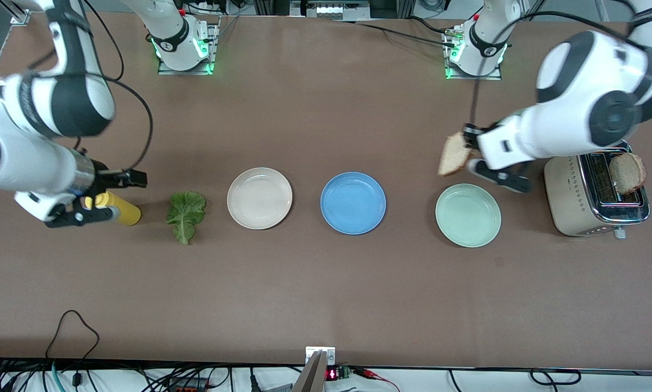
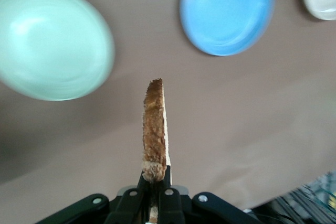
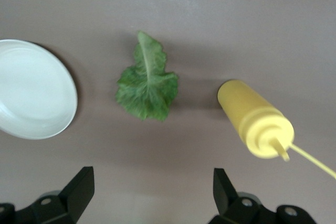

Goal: Make sandwich in blue plate with both arms
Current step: 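Carry the bread onto the blue plate while the right gripper grasps lettuce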

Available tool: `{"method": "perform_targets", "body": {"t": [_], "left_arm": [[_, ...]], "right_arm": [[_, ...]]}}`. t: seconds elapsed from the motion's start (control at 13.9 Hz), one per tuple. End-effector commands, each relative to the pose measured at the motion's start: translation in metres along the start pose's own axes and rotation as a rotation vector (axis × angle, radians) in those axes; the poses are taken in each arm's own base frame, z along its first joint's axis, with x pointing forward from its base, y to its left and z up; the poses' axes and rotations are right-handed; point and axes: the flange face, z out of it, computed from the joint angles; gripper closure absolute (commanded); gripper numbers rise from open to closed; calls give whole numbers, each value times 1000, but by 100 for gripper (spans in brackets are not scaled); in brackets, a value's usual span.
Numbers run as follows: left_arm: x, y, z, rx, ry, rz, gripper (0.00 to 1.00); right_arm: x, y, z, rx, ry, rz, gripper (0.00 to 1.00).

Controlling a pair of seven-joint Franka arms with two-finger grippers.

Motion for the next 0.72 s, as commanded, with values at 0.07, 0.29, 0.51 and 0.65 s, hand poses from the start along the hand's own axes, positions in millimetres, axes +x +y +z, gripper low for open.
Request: {"method": "perform_targets", "body": {"t": [0.07,0.29,0.51,0.65], "left_arm": [[36,22,15,-222,-20,8,99],[58,18,25,-419,24,-31,100],[89,13,50,-549,91,-83,100],[105,1,75,-614,140,-9,100]], "right_arm": [[34,3,70,-3,-57,-9,0],[56,-6,120,-3,-49,-15,0],[74,-22,164,-6,-26,-26,0],[86,-29,186,28,21,-16,0]]}}
